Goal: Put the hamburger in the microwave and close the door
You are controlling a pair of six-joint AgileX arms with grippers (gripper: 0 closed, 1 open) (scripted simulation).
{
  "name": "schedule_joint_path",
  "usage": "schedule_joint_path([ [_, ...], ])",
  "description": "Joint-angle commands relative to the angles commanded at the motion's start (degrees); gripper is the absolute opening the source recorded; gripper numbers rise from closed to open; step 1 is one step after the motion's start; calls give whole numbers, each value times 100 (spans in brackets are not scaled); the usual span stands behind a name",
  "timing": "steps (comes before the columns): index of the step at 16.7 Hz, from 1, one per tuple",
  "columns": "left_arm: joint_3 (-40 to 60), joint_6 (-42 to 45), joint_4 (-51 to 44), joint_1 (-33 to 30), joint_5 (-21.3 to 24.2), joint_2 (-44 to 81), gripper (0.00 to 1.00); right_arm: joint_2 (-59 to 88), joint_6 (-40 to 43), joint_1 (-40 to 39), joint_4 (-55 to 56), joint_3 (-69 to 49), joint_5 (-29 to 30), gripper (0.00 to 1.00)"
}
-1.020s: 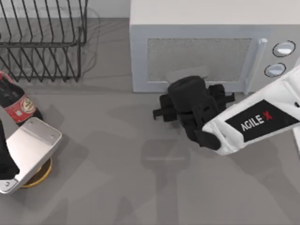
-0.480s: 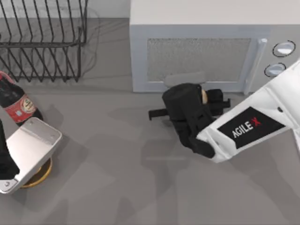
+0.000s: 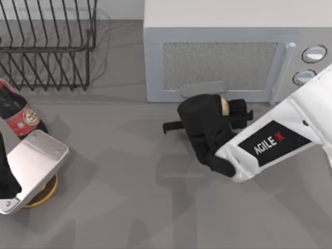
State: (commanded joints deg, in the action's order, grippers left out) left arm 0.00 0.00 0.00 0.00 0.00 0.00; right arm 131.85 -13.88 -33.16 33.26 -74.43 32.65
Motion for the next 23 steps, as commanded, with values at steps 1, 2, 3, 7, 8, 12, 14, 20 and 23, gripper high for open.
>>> schedule_joint_path([
  [1,0,0,0,0,0,0,100,0,0,0,0,0,0,75],
  [2,0,0,0,0,0,0,100,0,0,0,0,0,0,83],
  [3,0,0,0,0,0,0,100,0,0,0,0,0,0,90],
  [7,0,0,0,0,0,0,100,0,0,0,0,0,0,100],
  [8,0,0,0,0,0,0,100,0,0,0,0,0,0,100],
  [12,0,0,0,0,0,0,100,0,0,0,0,0,0,100],
  [14,0,0,0,0,0,0,92,0,0,0,0,0,0,100],
  [20,0,0,0,0,0,0,47,0,0,0,0,0,0,100],
  [23,0,0,0,0,0,0,25,0,0,0,0,0,0,100],
])
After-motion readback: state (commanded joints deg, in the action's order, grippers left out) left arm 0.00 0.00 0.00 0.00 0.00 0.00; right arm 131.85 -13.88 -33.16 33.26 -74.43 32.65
